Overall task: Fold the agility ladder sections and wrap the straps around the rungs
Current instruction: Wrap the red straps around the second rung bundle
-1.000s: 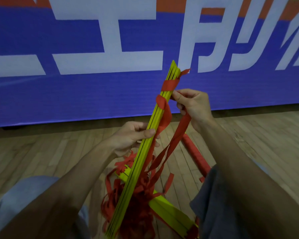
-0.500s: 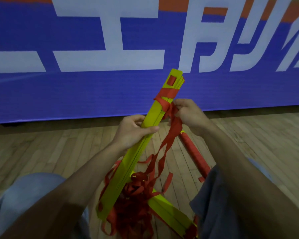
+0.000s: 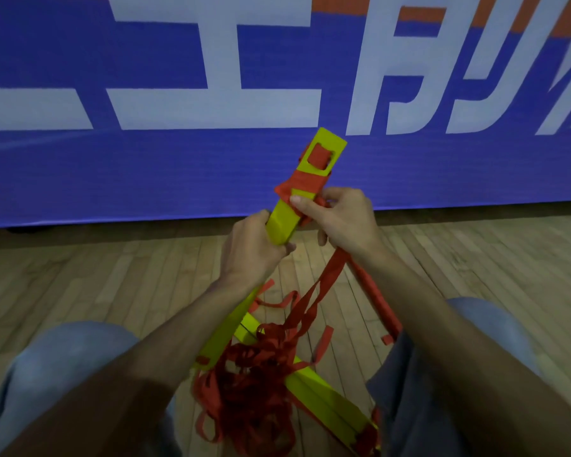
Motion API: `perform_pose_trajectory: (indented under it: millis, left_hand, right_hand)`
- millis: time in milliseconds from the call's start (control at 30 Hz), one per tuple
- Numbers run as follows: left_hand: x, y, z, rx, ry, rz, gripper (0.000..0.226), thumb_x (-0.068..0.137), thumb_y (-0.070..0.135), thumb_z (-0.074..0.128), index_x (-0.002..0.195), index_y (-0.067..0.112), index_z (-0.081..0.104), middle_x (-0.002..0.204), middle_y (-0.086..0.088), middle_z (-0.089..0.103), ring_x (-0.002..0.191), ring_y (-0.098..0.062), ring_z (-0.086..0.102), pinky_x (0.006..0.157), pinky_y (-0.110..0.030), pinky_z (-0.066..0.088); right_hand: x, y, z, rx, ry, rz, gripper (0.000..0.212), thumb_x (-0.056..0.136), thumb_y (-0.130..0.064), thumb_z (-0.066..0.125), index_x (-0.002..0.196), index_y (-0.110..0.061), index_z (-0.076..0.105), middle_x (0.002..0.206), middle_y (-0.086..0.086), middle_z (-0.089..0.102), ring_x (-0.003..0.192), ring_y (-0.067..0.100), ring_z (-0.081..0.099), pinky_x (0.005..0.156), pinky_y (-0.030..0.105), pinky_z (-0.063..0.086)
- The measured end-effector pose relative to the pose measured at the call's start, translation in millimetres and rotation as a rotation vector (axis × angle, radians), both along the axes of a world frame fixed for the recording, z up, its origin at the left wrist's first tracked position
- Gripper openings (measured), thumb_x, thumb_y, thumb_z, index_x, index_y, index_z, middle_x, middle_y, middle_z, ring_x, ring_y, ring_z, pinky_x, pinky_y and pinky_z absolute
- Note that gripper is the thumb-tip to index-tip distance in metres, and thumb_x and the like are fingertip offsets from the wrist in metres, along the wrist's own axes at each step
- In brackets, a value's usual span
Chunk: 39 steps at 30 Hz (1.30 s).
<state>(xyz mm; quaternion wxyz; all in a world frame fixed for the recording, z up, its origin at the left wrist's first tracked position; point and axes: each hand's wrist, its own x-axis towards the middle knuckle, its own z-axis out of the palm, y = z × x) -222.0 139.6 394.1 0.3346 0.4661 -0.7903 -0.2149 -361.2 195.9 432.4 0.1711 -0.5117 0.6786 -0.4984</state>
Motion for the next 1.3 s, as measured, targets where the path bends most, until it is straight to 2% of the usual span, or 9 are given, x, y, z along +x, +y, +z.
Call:
perform_pose_trajectory:
  millis: [233, 333, 433, 667, 800, 933, 1033, 1133, 1300]
  left_hand:
    - [-6, 1, -2, 0.177, 0.140, -0.208, 0.031, 0.073, 0.030, 0.084, 0.095, 0.020, 0.065, 0.085, 0.007, 0.066, 0.076, -0.009, 0.062, 0.064, -0.020, 0.048]
    - [-4, 2, 3, 0.372, 0.378, -0.383, 0.019, 0.082, 0.022, 0.075, 0.099, 0.014, 0.069, 0.089, -0.001, 0.071, 0.078, -0.009, 0.067, 0.070, -0.026, 0.053]
    - [-3, 4, 7, 0.698, 0.615, -0.544, 0.038, 0.086, 0.044, 0.058, 0.102, 0.012, 0.069, 0.097, -0.005, 0.069, 0.090, -0.014, 0.065, 0.078, -0.030, 0.053]
    - [-11, 8, -13, 1.046, 0.662, -0.805, 0.039, 0.085, 0.032, 0.060, 0.121, 0.018, 0.060, 0.109, -0.011, 0.068, 0.101, -0.026, 0.062, 0.095, -0.048, 0.046]
    - [-15, 7, -13, 1.019, 0.642, -0.778, 0.051, 0.063, 0.046, 0.085, 0.102, 0.015, 0.075, 0.096, -0.008, 0.072, 0.089, -0.019, 0.065, 0.082, -0.035, 0.054]
    - [-7, 3, -6, 0.923, 0.585, -0.754, 0.073, 0.049, 0.048, 0.090, 0.106, 0.007, 0.068, 0.089, -0.010, 0.074, 0.078, -0.017, 0.072, 0.065, -0.027, 0.057]
    - [-1, 2, 2, 0.809, 0.541, -0.680, 0.051, 0.049, 0.029, 0.089, 0.092, 0.006, 0.071, 0.081, -0.016, 0.073, 0.073, -0.028, 0.073, 0.064, -0.039, 0.060]
    - [5, 5, 11, 0.732, 0.480, -0.578, 0.024, 0.056, 0.016, 0.083, 0.076, 0.011, 0.073, 0.077, -0.018, 0.071, 0.078, -0.038, 0.073, 0.071, -0.050, 0.060]
    - [12, 2, 19, 0.676, 0.393, -0.532, 0.022, 0.074, 0.011, 0.079, 0.092, 0.002, 0.071, 0.078, -0.012, 0.074, 0.071, -0.028, 0.074, 0.058, -0.028, 0.056]
  right_hand:
    - [-12, -6, 2, -0.147, -0.194, 0.043, 0.014, 0.086, -0.015, 0.073, 0.085, -0.001, 0.070, 0.065, 0.020, 0.064, 0.040, 0.013, 0.051, 0.049, 0.028, 0.044]
    - [-20, -2, 9, -0.195, -0.295, 0.069, 0.012, 0.089, -0.012, 0.068, 0.078, -0.006, 0.070, 0.054, 0.008, 0.057, 0.040, 0.011, 0.045, 0.048, 0.024, 0.040]
    - [-27, 4, 17, -0.249, -0.391, 0.126, 0.017, 0.094, -0.009, 0.060, 0.079, -0.005, 0.068, 0.044, -0.004, 0.053, 0.036, 0.006, 0.042, 0.038, 0.015, 0.031]
    - [-35, 5, 19, -0.290, -0.524, 0.182, 0.028, 0.097, -0.012, 0.054, 0.074, -0.011, 0.070, 0.047, 0.004, 0.047, 0.039, 0.012, 0.037, 0.034, 0.020, 0.027]
    - [-39, 5, 19, -0.276, -0.577, 0.249, 0.038, 0.098, -0.010, 0.051, 0.066, -0.017, 0.070, 0.056, 0.008, 0.044, 0.040, 0.009, 0.036, 0.035, 0.021, 0.023]
    - [-46, 3, 16, -0.278, -0.557, 0.362, 0.022, 0.098, -0.009, 0.048, 0.085, -0.006, 0.065, 0.073, 0.015, 0.051, 0.042, 0.007, 0.036, 0.038, 0.018, 0.027]
    - [-51, 2, 14, -0.240, -0.513, 0.395, 0.018, 0.098, -0.009, 0.048, 0.097, 0.001, 0.062, 0.096, 0.030, 0.054, 0.045, 0.008, 0.041, 0.042, 0.018, 0.030]
    - [-52, 0, 11, -0.187, -0.426, 0.341, 0.025, 0.099, -0.009, 0.048, 0.111, 0.009, 0.060, 0.095, 0.024, 0.061, 0.048, 0.009, 0.046, 0.044, 0.018, 0.035]
    - [-57, 1, 8, -0.043, -0.329, 0.290, 0.019, 0.096, -0.001, 0.051, 0.108, 0.008, 0.063, 0.073, 0.000, 0.065, 0.049, 0.010, 0.047, 0.046, 0.020, 0.038]
